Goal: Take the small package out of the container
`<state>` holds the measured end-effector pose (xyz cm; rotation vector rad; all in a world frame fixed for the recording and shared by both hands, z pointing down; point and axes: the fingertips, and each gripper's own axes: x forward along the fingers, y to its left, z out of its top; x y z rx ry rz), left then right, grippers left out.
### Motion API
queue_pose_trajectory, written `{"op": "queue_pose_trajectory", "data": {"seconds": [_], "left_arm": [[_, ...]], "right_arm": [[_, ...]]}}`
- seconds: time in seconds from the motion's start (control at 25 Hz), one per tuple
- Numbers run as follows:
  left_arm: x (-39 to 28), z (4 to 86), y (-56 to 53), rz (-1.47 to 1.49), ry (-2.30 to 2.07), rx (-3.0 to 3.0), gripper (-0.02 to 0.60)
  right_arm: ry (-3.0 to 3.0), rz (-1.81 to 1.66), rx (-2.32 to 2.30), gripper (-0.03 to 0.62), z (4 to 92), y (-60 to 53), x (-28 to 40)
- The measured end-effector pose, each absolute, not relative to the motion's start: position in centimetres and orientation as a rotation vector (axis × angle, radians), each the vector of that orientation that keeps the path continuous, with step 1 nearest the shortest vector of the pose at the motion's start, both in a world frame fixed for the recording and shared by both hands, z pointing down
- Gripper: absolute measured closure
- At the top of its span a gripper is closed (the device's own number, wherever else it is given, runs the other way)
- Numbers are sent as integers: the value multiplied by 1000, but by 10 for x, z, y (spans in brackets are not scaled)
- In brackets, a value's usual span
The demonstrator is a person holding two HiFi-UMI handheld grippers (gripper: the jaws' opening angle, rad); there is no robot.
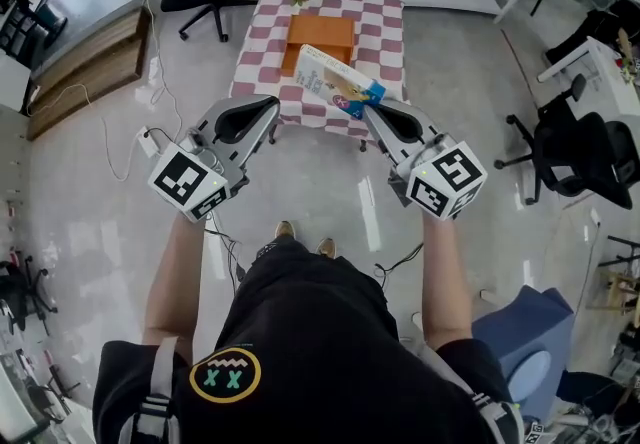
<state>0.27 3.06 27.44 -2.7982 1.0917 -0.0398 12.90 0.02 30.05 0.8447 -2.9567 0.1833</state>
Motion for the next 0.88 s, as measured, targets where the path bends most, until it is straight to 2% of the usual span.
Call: {"op": "queue_pose_trajectory", "data": {"seconds": [0.56,0.88], "left_arm": [[-35,270,43,-21,1021,-2826,562],[-42,271,39,-6,980,-2837,563]], "right_arm": [[-2940,-150,987,572,274,28,94],[-2892,-230,998,572,276,29,79]]}}
